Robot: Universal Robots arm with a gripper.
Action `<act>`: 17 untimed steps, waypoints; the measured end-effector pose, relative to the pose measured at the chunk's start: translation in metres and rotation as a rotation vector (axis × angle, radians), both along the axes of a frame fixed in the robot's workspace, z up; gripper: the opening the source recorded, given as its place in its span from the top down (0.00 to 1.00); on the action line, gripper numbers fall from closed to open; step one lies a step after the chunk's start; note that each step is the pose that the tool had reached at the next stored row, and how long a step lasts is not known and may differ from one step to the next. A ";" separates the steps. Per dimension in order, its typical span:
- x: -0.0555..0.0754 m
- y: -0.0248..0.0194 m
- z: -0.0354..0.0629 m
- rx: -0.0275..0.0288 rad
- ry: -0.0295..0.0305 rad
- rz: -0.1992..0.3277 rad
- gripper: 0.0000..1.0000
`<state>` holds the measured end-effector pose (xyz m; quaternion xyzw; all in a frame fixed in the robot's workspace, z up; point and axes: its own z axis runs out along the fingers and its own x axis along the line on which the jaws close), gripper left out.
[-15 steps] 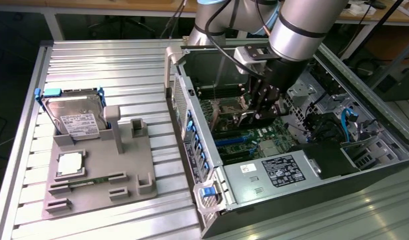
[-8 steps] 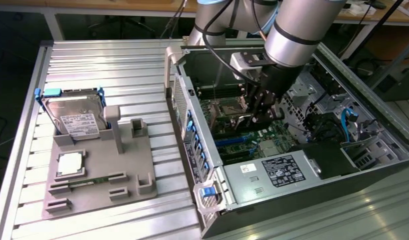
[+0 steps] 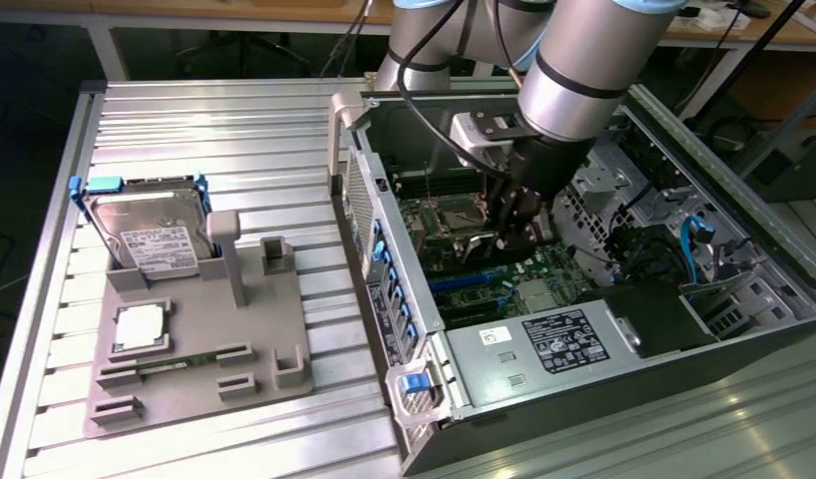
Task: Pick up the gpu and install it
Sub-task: 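Insert the gpu into the slot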
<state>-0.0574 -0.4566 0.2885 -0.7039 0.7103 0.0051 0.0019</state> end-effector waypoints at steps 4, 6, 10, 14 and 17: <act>-0.002 0.0000 -0.0032 0.0001 -0.0003 0.001 0.73; -0.003 0.0000 -0.0038 -0.0002 -0.0003 0.001 0.73; -0.006 0.0000 -0.0060 0.0000 -0.0007 0.002 0.73; -0.009 0.0005 -0.0075 0.0000 -0.0008 0.002 0.73; -0.010 0.0009 -0.0081 0.0000 -0.0008 0.002 0.73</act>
